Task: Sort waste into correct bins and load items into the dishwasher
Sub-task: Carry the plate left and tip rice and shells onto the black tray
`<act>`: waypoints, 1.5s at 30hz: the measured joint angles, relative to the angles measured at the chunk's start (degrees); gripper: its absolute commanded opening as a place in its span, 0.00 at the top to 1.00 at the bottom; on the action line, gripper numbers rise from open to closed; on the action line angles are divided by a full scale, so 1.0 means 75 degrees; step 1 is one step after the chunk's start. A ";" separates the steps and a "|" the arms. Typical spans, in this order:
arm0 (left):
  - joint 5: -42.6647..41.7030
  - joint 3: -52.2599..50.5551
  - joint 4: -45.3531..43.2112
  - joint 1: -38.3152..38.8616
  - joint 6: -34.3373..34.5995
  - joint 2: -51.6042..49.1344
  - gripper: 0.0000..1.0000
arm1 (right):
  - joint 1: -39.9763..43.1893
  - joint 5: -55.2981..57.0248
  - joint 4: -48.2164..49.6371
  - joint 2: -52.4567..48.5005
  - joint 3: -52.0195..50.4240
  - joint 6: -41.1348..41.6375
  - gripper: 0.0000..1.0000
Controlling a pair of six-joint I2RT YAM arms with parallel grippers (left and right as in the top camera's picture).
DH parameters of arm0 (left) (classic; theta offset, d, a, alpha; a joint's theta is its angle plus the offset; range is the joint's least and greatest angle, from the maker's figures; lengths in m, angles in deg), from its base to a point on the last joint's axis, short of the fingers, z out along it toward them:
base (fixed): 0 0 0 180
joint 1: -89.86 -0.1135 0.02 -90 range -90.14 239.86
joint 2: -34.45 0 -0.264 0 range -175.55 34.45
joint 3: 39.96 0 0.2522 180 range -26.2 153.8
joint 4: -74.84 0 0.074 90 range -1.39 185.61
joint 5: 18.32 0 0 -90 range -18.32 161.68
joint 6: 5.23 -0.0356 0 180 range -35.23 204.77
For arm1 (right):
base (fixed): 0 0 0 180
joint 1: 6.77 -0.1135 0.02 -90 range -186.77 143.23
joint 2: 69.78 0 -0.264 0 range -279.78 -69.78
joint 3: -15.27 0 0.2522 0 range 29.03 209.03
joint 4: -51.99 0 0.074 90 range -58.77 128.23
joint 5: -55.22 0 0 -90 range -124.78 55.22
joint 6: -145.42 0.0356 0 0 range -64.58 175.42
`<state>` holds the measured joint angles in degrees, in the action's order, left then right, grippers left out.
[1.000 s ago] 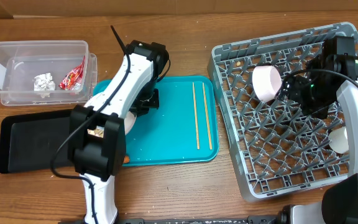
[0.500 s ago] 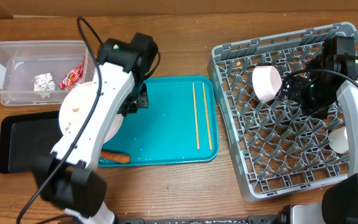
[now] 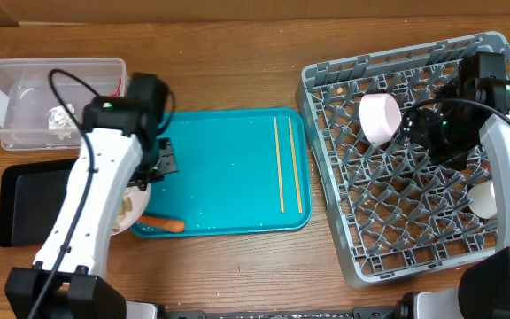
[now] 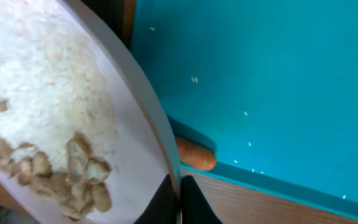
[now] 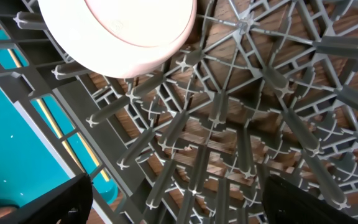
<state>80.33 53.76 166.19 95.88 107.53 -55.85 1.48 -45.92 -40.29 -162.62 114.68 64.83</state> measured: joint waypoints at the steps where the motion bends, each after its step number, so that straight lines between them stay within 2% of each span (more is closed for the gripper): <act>1: -0.0117 -0.0076 -0.0090 -0.0172 -0.0154 0.0000 0.96 | 0.0000 0.0000 -0.0009 0.0000 0.0000 -0.0003 0.11; 14: -0.2183 -0.0265 -0.0801 -0.2401 -0.2104 0.0000 0.96 | 0.0000 0.0003 -0.0050 0.0000 0.0000 -0.0006 0.11; 33: -0.5700 -0.0268 -0.0804 -0.5383 -0.3824 0.0000 0.96 | 0.0003 0.0000 -0.0067 0.0000 0.0000 -0.0035 0.11; 45: -0.7338 -0.0268 -0.0632 -0.6289 -0.4666 0.0000 0.96 | 0.0003 0.0000 -0.0082 0.0000 0.0000 -0.0035 0.10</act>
<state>25.29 51.75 161.44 48.72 72.54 -55.85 1.50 -45.92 -40.91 -162.62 114.68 64.57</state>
